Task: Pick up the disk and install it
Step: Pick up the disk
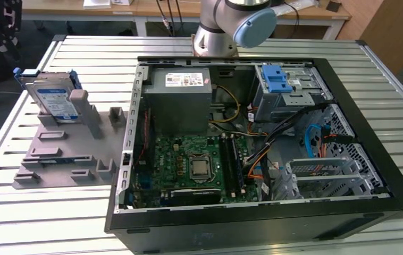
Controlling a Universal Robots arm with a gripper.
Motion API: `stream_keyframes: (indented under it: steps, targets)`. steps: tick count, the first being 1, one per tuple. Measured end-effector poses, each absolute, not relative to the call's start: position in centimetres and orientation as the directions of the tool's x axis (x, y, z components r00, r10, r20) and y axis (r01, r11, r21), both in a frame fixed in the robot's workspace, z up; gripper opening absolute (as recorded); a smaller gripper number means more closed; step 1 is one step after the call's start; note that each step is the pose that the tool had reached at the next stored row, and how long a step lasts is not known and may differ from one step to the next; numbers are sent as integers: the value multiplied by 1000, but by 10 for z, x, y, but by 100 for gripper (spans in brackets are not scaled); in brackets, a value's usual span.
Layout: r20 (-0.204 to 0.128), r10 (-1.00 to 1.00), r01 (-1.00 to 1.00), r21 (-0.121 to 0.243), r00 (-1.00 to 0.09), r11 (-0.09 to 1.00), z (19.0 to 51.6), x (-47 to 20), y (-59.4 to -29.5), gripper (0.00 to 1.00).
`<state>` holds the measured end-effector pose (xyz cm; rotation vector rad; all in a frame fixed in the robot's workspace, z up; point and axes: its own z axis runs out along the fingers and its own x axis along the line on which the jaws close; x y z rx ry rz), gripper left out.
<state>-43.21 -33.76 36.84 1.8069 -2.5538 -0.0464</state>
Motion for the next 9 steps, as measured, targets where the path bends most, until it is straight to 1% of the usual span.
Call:
stream_keyframes:
  steps: [9]
  targets:
    - [-7, -984, -983, 31, -180, 180, 367, -432, -338, 11]
